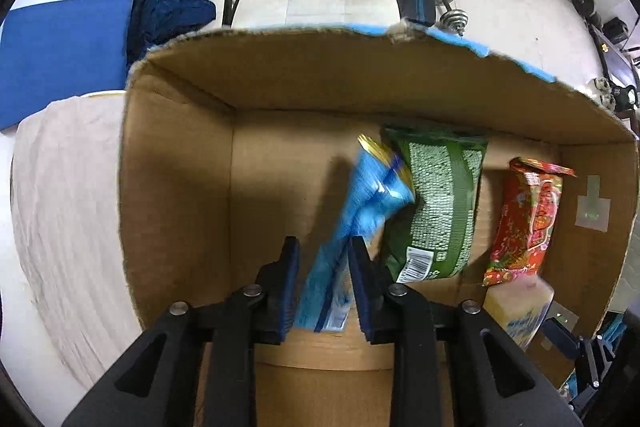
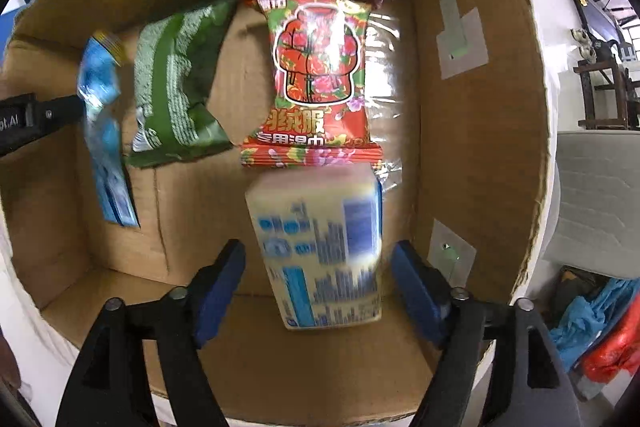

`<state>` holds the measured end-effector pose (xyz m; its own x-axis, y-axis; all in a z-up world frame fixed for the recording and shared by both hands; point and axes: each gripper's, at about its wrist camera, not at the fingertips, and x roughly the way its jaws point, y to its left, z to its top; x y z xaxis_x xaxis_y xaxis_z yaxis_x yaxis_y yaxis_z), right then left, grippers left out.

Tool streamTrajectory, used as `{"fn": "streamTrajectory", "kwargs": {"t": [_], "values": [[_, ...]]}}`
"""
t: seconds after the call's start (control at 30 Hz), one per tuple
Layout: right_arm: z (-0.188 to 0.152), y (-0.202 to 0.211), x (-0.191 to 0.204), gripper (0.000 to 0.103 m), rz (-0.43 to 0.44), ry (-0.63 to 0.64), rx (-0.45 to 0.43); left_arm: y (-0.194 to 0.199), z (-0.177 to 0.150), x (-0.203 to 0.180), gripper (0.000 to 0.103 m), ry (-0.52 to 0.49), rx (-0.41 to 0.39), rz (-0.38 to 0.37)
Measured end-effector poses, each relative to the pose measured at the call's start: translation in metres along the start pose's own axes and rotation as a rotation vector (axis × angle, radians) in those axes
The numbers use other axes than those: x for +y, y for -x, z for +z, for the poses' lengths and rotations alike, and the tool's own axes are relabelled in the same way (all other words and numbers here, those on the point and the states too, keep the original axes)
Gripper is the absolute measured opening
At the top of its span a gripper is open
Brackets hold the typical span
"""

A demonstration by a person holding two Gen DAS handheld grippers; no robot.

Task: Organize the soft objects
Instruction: 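Carry the bar and carton into the box and open both tools, then withdraw both tools and move toward the lilac cloth and panda bag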

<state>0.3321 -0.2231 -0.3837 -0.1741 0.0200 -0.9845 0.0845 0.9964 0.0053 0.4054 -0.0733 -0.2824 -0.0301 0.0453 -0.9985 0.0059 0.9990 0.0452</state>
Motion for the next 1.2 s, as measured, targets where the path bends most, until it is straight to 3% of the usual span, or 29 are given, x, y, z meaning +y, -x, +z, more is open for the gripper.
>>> {"fn": "streamTrajectory", "kwargs": {"t": [0.23, 0.37, 0.43, 0.47, 0.53, 0.67, 0.73, 1.1, 1.2], "values": [[-0.007, 0.006, 0.011, 0.080, 0.009, 0.007, -0.017, 0.018, -0.012, 0.007, 0.031, 0.008, -0.036, -0.013], [-0.020, 0.014, 0.018, 0.087, 0.014, 0.026, -0.030, 0.032, -0.027, 0.013, 0.038, 0.010, -0.071, -0.016], [-0.030, 0.018, 0.022, 0.087, 0.015, 0.039, -0.043, 0.038, -0.038, 0.016, 0.052, 0.021, -0.081, -0.036], [-0.036, 0.022, 0.020, 0.093, 0.019, 0.046, -0.050, 0.042, -0.042, 0.019, 0.057, 0.027, -0.090, -0.040], [-0.042, 0.024, 0.022, 0.102, 0.030, 0.057, -0.074, 0.049, -0.054, 0.022, 0.082, 0.033, -0.116, -0.043], [-0.060, 0.033, 0.022, 0.103, 0.046, 0.070, -0.112, 0.065, -0.081, 0.028, 0.087, 0.044, -0.167, -0.042], [-0.067, 0.044, 0.020, 0.103, 0.057, 0.072, -0.135, 0.072, -0.094, 0.029, 0.100, 0.051, -0.184, -0.051], [-0.147, 0.117, -0.009, 0.103, 0.104, 0.076, -0.233, 0.128, -0.173, 0.013, 0.101, 0.028, -0.317, -0.047], [-0.171, 0.123, -0.028, 0.103, 0.121, 0.062, -0.236, 0.133, -0.192, 0.010, 0.101, 0.026, -0.292, -0.035]]}}
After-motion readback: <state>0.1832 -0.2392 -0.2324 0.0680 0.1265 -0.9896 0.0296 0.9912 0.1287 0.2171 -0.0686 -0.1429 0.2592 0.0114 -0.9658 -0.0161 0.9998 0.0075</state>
